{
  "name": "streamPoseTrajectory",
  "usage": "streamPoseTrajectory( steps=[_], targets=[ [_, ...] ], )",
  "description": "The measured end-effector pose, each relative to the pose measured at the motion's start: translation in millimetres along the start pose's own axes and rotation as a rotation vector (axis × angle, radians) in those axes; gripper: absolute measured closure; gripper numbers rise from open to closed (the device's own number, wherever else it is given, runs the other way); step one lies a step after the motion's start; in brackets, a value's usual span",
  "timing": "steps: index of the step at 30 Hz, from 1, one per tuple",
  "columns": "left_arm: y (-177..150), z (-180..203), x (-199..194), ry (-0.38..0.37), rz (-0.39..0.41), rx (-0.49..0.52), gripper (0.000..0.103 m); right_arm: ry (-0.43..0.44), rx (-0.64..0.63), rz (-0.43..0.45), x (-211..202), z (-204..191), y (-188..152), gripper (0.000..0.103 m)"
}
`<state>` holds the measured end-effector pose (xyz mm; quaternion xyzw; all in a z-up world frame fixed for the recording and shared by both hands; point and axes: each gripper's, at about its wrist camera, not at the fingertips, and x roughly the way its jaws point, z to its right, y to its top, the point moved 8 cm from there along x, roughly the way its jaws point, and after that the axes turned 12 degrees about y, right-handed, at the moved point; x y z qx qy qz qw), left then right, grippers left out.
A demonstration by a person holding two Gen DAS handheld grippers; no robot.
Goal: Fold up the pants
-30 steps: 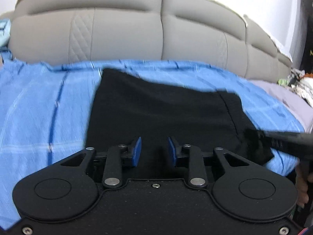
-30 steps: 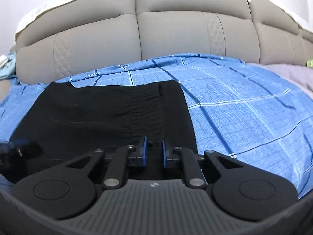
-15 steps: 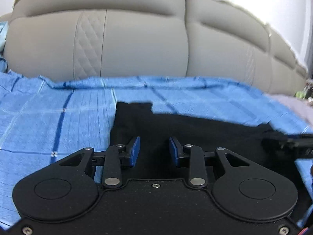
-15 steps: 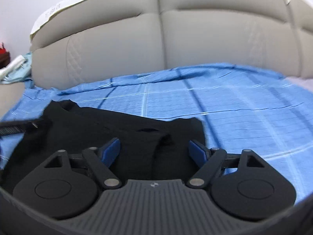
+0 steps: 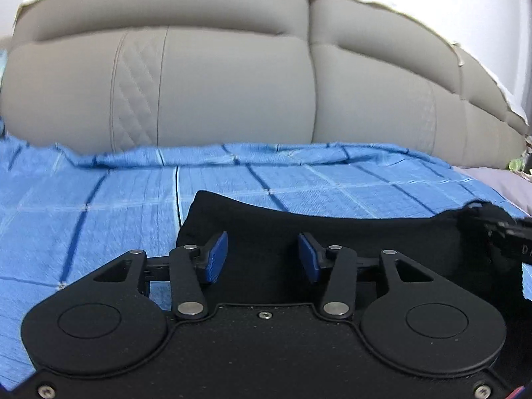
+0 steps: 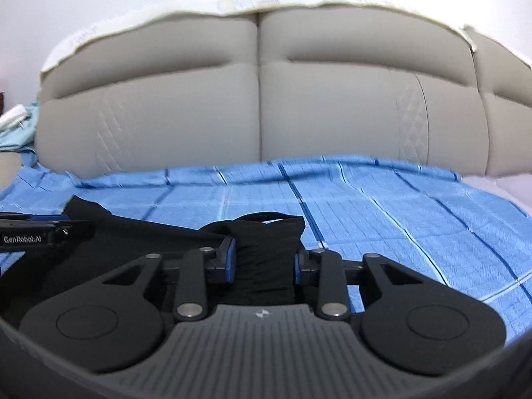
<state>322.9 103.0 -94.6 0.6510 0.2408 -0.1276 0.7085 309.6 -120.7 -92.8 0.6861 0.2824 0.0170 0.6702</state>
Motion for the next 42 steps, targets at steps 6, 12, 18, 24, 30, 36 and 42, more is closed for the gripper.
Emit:
streamPoseTrajectory(
  steps=[6,12,18,24,30,36,42],
  targets=[
    [-5,9,-3,0.062,0.0,0.09,0.052,-0.026,0.058,-0.042,10,17,-14,0.039],
    [-18,-8,-54,0.051,0.026,0.087,0.046,-0.049,0.072,-0.03,-4,36,-12,0.018],
    [-67,-39,-96,0.098,-0.06,0.061,0.045,-0.001,0.169,-0.059,-8,47,-19,0.011],
    [-101,-43,-126,0.104,-0.097,0.04,0.043,0.031,0.231,-0.096,-2,57,-28,0.004],
    [-100,-53,-149,0.072,-0.154,0.008,0.043,0.043,0.197,-0.113,3,56,-28,0.003],
    [-25,-61,-119,-0.016,-0.062,0.004,0.038,0.147,0.13,-0.183,13,53,-20,0.013],
    [9,-62,-36,-0.06,-0.166,-0.083,0.038,0.245,0.12,-0.191,12,52,-19,0.025]
  ],
)
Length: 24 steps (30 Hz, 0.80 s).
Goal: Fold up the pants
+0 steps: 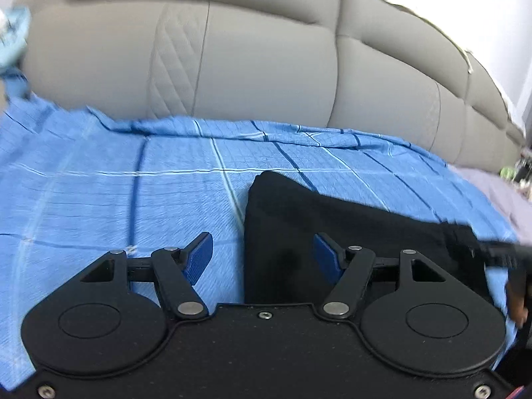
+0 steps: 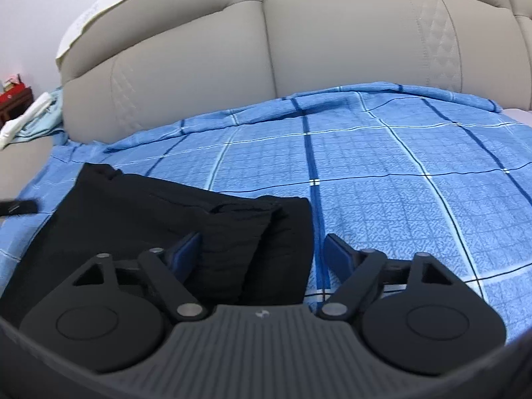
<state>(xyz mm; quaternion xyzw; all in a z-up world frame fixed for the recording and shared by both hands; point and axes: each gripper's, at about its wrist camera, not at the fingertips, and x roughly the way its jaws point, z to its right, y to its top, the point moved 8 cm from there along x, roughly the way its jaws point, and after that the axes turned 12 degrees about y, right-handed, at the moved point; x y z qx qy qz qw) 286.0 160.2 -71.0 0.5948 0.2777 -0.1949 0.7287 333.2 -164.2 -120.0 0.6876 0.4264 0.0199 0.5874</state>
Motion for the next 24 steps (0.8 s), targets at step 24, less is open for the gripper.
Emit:
streamPoseTrajectory(
  steps=[24],
  targets=[
    [15,36,81,-0.054,-0.082,0.1,0.025,0.122,0.087,0.054,4,1,2,0.039]
  ],
)
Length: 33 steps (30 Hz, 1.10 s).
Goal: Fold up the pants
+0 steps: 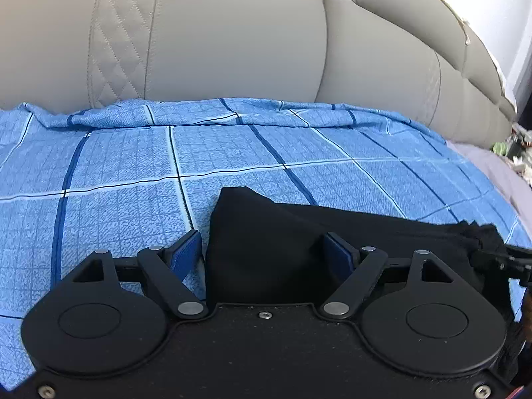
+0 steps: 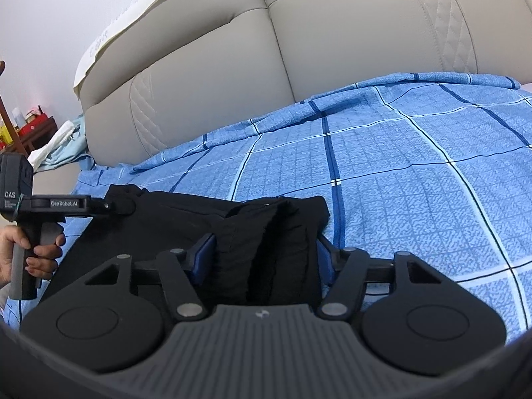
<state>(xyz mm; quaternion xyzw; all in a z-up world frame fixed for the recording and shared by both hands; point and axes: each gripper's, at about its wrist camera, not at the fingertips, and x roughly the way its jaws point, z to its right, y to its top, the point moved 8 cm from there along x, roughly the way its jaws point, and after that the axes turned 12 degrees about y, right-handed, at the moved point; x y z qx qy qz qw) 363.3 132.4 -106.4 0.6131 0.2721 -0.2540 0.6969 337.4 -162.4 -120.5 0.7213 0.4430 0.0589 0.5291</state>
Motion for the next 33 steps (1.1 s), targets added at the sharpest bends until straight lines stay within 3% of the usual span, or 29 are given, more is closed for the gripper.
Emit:
streamPoseTrajectory(
  steps=[7,10,13,14,15,21,29,33],
  targets=[
    [-2,1,-3,-0.032,-0.002,0.003,0.025,0.013,0.022,0.009,2,1,1,0.047],
    [-1,-2,-3,-0.056,-0.003,-0.03,0.035,0.029,0.046,0.016,4,1,2,0.055],
    [0,-8,-4,-0.03,0.006,-0.076,0.064,0.037,0.064,0.021,8,-1,3,0.062],
    [-1,-14,-5,0.005,0.016,-0.109,0.08,0.037,0.07,0.025,9,-2,3,0.065],
    [-2,-17,-7,0.017,0.03,-0.14,0.085,0.034,0.073,0.026,10,-2,4,0.066],
    [0,-22,-24,0.139,0.155,-0.176,0.089,0.001,0.032,0.023,28,-17,19,0.072],
    [52,-70,-3,0.264,0.183,-0.256,0.089,0.007,-0.031,0.017,100,-36,92,0.073],
    [69,-87,30,0.334,0.138,-0.239,0.088,-0.006,-0.061,-0.023,141,-36,116,0.072]
  ],
)
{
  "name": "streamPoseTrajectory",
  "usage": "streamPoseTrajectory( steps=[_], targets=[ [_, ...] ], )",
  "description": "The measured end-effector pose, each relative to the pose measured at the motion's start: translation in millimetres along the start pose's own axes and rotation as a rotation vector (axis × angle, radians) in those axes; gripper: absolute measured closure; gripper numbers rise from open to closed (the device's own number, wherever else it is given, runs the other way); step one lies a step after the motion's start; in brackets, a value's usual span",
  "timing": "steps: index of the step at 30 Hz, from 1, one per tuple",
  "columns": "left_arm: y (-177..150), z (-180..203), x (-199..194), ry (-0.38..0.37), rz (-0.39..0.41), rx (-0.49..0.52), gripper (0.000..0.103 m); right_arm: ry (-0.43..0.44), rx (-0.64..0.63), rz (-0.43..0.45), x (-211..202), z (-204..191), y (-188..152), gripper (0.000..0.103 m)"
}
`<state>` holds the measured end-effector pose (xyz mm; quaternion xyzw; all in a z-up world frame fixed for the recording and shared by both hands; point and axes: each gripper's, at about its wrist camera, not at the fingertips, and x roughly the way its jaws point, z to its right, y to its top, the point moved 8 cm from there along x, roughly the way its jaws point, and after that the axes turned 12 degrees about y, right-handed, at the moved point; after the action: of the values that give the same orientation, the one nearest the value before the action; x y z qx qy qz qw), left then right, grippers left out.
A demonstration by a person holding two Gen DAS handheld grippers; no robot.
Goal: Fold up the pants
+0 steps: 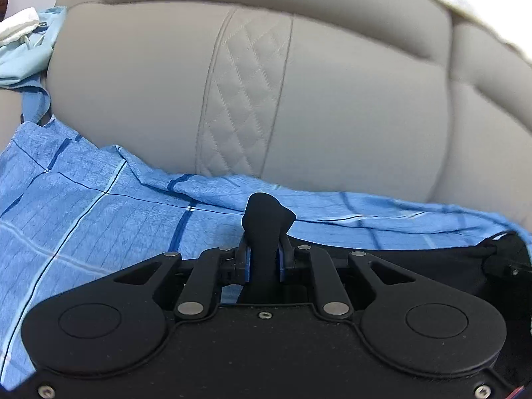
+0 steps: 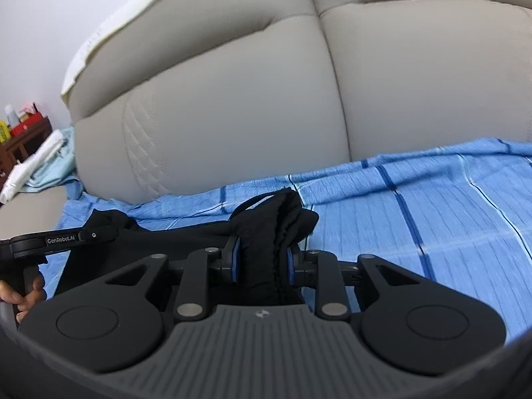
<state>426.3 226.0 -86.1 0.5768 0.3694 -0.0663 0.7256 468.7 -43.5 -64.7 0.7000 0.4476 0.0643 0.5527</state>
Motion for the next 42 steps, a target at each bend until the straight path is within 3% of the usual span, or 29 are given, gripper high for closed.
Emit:
streamPoseTrajectory(
  steps=[5,11,14,17,24,27,36,42],
  targets=[
    [-11,6,28,0.082,-0.022,0.073,0.081,-0.041,-0.005,-0.028,27,13,-4,0.071],
    [-16,-2,33,0.065,-0.041,0.043,0.075,-0.022,0.043,-0.018,29,28,-17,0.06],
    [-15,-1,30,0.098,-0.036,0.067,0.068,-0.022,0.078,-0.02,27,32,-16,0.034],
    [-15,2,20,0.125,-0.032,0.095,0.049,-0.029,0.071,-0.036,17,26,-16,0.012],
    [-32,15,-46,0.048,0.002,0.149,0.017,-0.156,-0.059,-0.003,-37,-5,-25,0.004],
    [-48,14,-78,0.018,0.026,0.19,0.01,-0.18,-0.107,0.024,-65,-26,-38,0.0],
    [-114,3,-132,0.047,-0.006,0.231,0.009,-0.272,-0.222,0.019,-103,-74,-85,0.0],
    [-133,-2,-163,0.038,0.006,0.237,0.006,-0.262,-0.267,0.03,-115,-97,-112,0.0]
  ],
)
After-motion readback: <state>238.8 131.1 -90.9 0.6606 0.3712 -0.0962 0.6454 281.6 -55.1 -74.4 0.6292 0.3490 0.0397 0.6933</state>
